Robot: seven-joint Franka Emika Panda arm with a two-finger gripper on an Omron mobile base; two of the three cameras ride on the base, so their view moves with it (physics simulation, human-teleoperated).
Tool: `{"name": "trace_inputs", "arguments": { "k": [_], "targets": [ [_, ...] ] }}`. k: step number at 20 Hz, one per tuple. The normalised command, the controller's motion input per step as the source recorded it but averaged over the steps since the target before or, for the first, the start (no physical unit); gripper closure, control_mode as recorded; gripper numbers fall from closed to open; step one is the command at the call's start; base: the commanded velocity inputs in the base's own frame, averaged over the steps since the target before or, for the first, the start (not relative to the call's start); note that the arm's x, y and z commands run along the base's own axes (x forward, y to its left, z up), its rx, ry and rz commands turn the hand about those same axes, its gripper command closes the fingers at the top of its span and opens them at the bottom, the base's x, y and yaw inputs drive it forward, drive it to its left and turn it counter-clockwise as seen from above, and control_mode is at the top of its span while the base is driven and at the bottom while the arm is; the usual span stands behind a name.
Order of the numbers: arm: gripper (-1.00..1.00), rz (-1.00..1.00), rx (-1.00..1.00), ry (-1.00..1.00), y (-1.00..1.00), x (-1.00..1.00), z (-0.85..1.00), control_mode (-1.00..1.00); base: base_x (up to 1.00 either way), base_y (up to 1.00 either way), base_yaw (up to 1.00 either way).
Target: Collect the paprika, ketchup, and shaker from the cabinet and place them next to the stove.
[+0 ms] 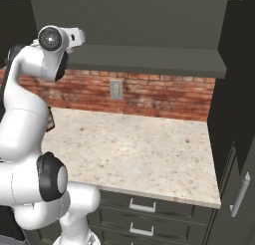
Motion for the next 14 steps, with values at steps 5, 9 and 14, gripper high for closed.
{"name": "trace_inputs", "arguments": {
  "k": [5,9,14],
  "targets": [
    [-1.00,0.03,0.00,0.06,0.00,0.22,0.00,-1.00,0.00,0.00,0.00],
    [-1.00,0.01,0.00,0.07,0.02,0.20,0.00,-1.00,0.00,0.00,0.00],
    [-1.00,0.00,0.00,0.07,0.23,0.19,0.00,-1.00,0.00,0.00,0.00]
  ]
}}
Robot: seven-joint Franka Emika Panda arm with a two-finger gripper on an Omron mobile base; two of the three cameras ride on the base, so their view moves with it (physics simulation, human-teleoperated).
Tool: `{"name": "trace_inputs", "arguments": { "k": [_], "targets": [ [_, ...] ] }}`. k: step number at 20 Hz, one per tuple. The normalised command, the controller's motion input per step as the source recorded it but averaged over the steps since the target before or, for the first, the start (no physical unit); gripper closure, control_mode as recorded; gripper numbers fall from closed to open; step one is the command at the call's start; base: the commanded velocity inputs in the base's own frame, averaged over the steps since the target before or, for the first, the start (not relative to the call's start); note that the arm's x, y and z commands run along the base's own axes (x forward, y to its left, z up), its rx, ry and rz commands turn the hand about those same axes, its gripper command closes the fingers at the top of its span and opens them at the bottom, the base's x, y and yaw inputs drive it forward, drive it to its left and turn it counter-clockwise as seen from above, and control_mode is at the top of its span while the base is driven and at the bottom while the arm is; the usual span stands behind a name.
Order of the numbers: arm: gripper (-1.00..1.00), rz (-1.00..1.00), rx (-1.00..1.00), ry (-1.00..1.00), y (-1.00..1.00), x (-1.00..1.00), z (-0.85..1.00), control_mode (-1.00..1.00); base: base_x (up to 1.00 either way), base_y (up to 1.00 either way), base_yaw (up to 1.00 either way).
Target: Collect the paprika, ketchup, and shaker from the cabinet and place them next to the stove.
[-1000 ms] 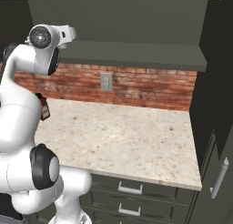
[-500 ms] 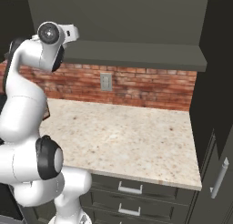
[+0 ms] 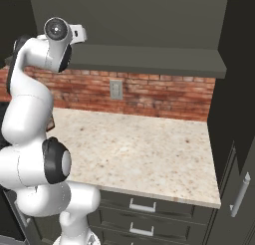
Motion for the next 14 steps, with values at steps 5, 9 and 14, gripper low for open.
{"name": "trace_inputs", "arguments": {
  "k": [5,9,14],
  "targets": [
    [-1.00,0.00,0.00,0.04,0.23,0.13,0.00,-1.00,0.00,0.00,0.00],
    [-1.00,0.00,0.00,0.00,0.20,0.09,0.00,-1.00,0.00,0.00,0.00],
    [-1.00,0.00,0.00,0.00,0.09,0.10,0.00,-1.00,0.00,0.00,0.00]
  ]
}}
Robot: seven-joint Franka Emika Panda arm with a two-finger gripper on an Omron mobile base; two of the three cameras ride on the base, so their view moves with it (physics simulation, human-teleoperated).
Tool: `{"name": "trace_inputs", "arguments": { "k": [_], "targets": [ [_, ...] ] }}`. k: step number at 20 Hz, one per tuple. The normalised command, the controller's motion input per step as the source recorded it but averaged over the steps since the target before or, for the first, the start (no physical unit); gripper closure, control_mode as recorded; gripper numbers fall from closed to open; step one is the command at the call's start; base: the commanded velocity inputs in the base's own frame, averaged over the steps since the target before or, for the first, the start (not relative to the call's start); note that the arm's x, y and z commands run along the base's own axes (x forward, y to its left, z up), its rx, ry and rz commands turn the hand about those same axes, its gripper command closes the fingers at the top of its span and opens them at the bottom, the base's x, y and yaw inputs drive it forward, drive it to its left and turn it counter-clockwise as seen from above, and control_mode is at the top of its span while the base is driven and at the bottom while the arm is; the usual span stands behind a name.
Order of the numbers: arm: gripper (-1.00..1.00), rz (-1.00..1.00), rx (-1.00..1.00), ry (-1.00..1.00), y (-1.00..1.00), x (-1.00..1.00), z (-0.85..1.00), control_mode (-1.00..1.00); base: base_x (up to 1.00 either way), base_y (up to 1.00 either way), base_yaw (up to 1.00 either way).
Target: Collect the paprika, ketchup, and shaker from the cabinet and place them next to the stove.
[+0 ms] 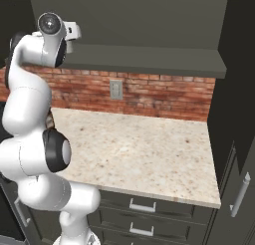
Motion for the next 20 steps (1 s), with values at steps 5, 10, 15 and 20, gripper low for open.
{"name": "trace_inputs", "arguments": {
  "k": [5,10,15,20],
  "targets": [
    [-1.00,0.00,-0.03,0.00,0.01,0.11,0.00,-1.00,0.00,0.00,0.00],
    [-1.00,0.00,-0.03,0.01,0.00,0.13,0.00,-1.00,0.00,0.00,0.00],
    [-1.00,0.00,-0.02,0.01,0.00,0.14,0.00,-1.00,0.00,0.00,0.00],
    [-1.00,0.00,-0.01,0.01,0.00,0.15,0.00,-1.00,0.00,0.00,0.00]
  ]
}}
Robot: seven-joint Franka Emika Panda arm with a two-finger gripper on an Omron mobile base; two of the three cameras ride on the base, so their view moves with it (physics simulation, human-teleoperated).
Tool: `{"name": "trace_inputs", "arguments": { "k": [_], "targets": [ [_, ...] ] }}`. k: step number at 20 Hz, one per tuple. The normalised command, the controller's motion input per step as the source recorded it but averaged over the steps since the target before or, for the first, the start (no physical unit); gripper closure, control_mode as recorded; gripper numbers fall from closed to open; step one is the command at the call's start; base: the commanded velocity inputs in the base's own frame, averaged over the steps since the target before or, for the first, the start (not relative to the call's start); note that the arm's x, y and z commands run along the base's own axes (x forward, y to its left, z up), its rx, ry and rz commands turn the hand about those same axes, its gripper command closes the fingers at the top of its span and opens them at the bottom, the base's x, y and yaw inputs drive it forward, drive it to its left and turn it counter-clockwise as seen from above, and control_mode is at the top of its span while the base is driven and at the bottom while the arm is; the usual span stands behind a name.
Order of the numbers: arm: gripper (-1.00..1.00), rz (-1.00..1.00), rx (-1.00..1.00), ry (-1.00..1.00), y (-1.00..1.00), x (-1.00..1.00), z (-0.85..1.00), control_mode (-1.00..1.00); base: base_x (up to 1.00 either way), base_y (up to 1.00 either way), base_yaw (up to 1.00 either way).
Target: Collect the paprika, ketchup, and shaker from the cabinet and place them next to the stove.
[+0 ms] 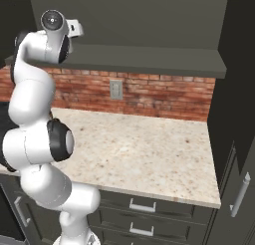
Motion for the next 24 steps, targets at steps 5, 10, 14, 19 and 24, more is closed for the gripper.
{"name": "trace_inputs", "arguments": {
  "k": [5,10,14,19,24],
  "targets": [
    [-1.00,0.00,0.00,0.02,0.00,0.13,0.00,-1.00,0.00,0.00,0.00],
    [-1.00,0.00,0.00,0.03,0.00,0.14,0.00,-1.00,0.00,0.00,0.00],
    [-1.00,0.00,0.00,0.04,0.00,0.17,0.00,-1.00,0.00,0.00,0.00],
    [-1.00,0.00,0.00,0.05,0.00,0.18,0.00,-1.00,0.00,0.00,0.00],
    [-1.00,0.00,0.00,0.05,0.00,0.14,0.00,-1.00,0.00,0.00,0.00]
  ]
}}
